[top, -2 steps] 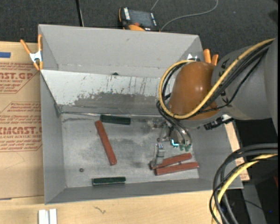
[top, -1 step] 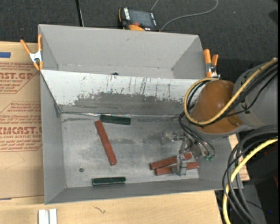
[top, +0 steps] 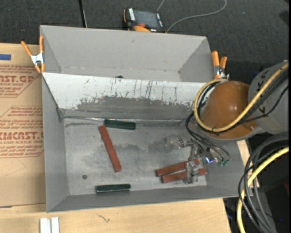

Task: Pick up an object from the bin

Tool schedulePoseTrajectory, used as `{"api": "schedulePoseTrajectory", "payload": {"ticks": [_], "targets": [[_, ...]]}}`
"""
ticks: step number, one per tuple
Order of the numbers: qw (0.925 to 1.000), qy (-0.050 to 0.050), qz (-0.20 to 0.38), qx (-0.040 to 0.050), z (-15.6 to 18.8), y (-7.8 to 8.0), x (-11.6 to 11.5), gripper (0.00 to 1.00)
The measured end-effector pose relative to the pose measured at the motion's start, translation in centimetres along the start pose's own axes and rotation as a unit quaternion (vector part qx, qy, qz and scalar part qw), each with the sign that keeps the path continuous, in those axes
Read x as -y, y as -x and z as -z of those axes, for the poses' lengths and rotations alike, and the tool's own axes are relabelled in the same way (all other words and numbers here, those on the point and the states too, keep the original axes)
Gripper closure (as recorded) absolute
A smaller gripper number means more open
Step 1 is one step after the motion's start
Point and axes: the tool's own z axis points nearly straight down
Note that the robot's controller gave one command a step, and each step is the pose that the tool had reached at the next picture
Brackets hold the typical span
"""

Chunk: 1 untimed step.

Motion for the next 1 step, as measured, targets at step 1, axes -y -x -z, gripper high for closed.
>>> {"api": "schedulePoseTrajectory", "payload": {"ticks": [1], "targets": [[0.9987, 0.0, 0.052, -0.0009, 0.49, -0.99, 0.59, 0.0]]}}
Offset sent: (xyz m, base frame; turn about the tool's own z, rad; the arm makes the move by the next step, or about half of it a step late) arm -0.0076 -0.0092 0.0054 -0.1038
